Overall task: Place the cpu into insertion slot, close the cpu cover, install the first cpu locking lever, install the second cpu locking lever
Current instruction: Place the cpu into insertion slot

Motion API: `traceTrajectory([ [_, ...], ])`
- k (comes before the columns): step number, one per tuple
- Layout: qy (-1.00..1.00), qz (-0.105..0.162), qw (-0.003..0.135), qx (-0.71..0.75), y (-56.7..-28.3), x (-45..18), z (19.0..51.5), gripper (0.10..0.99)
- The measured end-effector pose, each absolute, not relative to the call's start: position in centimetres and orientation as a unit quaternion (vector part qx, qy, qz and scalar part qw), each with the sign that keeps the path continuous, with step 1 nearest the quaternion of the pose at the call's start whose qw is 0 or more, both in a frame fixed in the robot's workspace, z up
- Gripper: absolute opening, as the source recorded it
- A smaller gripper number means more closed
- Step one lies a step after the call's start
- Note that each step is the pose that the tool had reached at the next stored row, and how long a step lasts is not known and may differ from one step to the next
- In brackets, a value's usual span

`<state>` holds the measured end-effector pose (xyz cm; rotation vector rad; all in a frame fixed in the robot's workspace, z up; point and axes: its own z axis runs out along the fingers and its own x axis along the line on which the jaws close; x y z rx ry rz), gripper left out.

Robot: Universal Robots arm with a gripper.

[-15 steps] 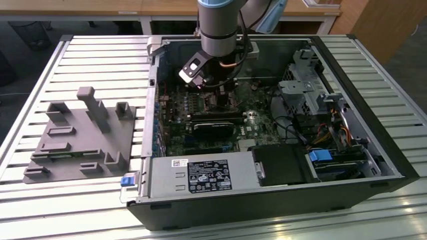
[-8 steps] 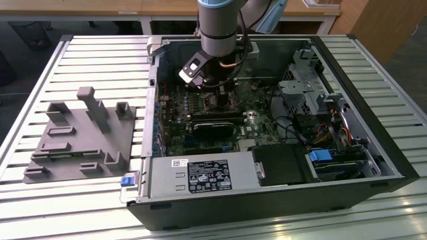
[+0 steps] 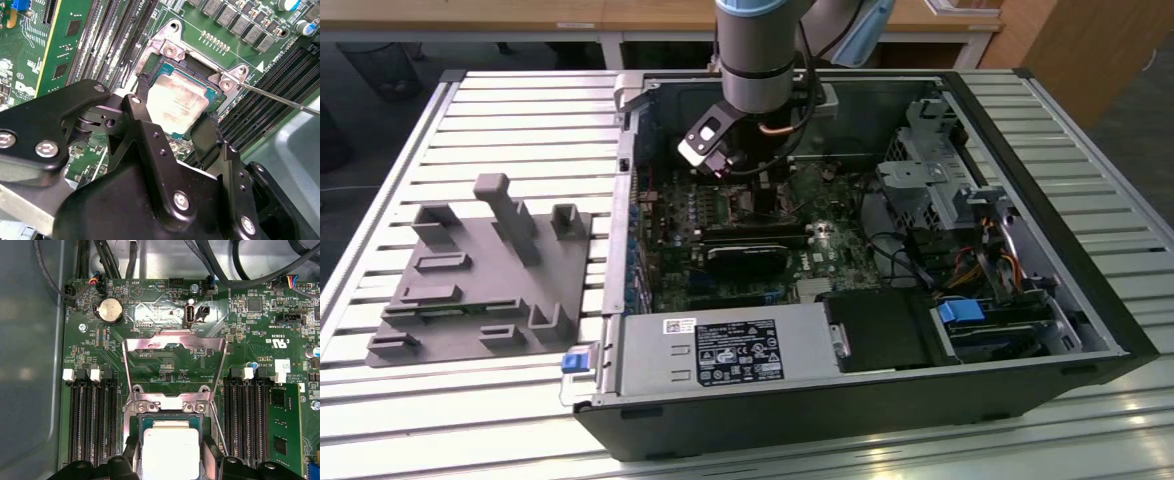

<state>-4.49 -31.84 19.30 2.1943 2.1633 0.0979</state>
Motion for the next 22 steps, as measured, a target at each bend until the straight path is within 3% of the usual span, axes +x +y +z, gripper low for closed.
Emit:
traceTrajectory([
  [16, 0.701, 0.031, 0.029, 0.711, -31.8, -4.5, 20.9, 0.612],
  [19, 0.701, 0.031, 0.028, 0.712, -31.8, -4.5, 21.2, 0.537],
  [21, 0.701, 0.031, 0.028, 0.712, -31.8, -4.5, 21.3, 0.416],
  [22, 0.701, 0.03, 0.028, 0.711, -31.8, -4.5, 21.4, 0.416],
])
